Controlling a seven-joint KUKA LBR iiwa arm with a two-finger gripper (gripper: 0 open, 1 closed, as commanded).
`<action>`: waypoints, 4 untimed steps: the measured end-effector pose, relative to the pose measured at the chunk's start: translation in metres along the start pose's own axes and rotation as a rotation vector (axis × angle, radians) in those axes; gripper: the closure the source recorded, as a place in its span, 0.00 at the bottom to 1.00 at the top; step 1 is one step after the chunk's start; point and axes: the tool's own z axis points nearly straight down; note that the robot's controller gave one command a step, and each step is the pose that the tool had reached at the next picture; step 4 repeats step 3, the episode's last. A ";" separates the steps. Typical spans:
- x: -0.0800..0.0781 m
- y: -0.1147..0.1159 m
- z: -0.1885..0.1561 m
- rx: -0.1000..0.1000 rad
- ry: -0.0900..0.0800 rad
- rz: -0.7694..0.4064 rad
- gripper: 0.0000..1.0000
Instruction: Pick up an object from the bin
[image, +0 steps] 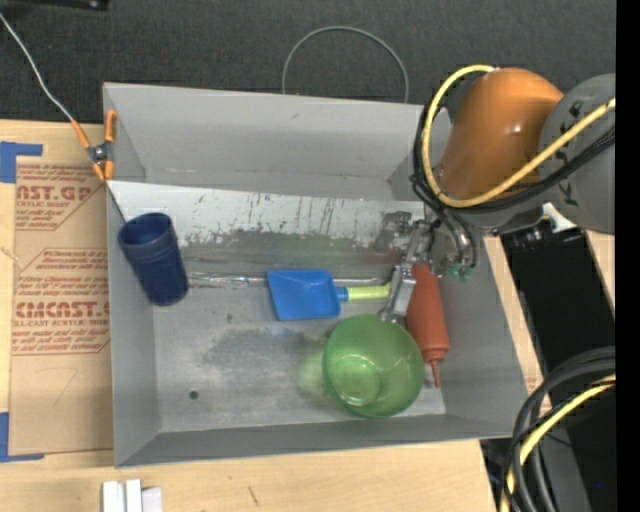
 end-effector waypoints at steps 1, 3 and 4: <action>0.023 0.044 0.093 0.000 -0.005 -0.022 0.00; 0.055 0.017 0.145 0.000 -0.005 0.004 0.00; 0.055 0.017 0.145 0.000 -0.005 0.004 0.00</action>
Offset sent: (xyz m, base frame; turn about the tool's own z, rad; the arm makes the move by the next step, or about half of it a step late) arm 0.0075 0.0490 -0.0744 0.1143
